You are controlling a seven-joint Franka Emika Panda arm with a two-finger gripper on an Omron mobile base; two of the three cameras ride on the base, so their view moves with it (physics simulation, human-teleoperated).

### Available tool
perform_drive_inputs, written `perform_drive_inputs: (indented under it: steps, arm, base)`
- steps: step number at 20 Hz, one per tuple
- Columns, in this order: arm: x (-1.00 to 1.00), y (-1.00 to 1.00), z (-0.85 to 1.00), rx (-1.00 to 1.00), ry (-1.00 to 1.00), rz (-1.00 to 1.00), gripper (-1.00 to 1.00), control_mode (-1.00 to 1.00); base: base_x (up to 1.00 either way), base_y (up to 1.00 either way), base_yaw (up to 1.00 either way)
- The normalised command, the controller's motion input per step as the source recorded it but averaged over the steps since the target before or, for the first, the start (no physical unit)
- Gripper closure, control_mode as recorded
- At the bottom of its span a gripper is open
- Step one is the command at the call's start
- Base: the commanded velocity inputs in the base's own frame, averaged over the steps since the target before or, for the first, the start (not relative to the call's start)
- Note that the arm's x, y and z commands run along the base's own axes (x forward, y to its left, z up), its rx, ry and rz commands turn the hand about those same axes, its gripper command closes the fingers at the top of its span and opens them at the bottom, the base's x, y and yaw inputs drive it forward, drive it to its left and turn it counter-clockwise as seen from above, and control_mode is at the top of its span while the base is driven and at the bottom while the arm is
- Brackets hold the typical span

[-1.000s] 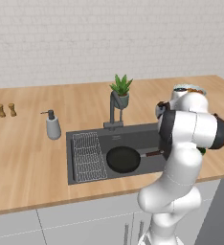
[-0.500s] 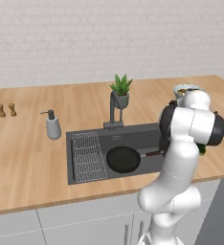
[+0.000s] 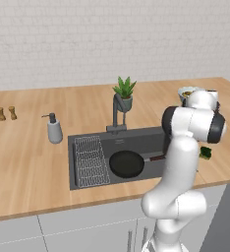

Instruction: Pick the pan and sponge and place them into the sink. Then turn on the water.

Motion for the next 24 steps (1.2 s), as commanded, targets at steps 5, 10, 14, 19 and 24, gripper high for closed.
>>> perform_drive_inputs:
  steps: [5,10,14,19,24]
  arm:
    - [0.00,-0.19,-0.15,0.08,-0.01,-0.10,-1.00,-1.00]
    - [0.00,0.00,-0.21,0.01,0.00,-0.09,-1.00,-1.00]
    - [-0.13,0.01,-0.17,0.00,0.00,-0.12,-1.00,-1.00]
    - [-0.27,0.11,-0.23,0.00,0.00,-0.13,-1.00,-1.00]
    - [-0.24,0.33,-0.31,0.00,0.00,-0.15,-1.00,-1.00]
  base:
    - [0.00,0.00,0.00]
    - [0.00,0.00,0.00]
    - [0.00,0.00,0.00]
    - [0.00,0.00,0.00]
    - [0.00,0.00,0.00]
